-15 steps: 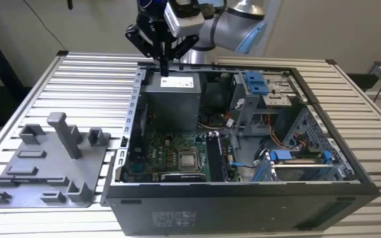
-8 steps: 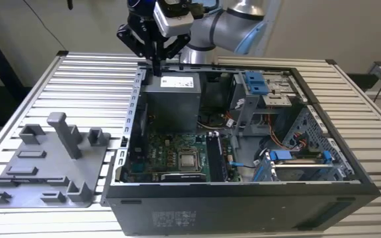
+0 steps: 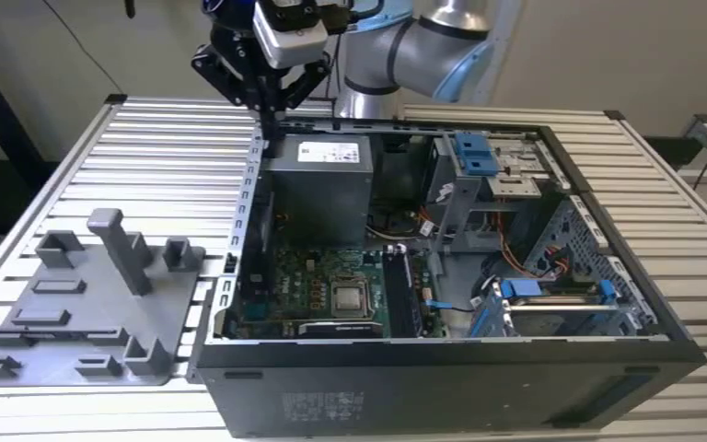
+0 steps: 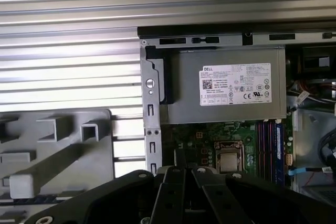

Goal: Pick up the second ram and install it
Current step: 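Reach for the second ram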

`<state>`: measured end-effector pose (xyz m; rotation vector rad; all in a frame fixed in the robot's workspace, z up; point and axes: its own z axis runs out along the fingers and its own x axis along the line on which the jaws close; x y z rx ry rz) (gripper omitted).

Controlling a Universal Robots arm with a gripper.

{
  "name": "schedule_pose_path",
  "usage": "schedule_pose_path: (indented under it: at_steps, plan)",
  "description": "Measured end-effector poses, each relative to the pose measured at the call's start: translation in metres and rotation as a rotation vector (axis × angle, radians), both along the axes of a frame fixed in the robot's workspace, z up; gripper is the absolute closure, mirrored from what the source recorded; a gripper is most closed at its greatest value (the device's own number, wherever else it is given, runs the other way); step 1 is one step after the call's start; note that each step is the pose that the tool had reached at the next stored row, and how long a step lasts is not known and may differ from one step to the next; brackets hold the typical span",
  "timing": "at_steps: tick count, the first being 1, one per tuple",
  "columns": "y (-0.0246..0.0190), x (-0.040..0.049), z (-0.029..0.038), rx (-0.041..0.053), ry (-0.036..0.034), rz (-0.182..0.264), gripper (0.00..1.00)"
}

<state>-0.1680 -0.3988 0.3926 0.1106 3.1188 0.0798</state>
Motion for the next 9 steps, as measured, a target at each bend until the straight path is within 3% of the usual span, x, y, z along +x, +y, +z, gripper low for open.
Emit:
schedule_pose_path:
  at_steps: [9]
  plan:
    - [0.0, -0.0193, 0.0, 0.0075, 0.0, 0.0, 0.89]
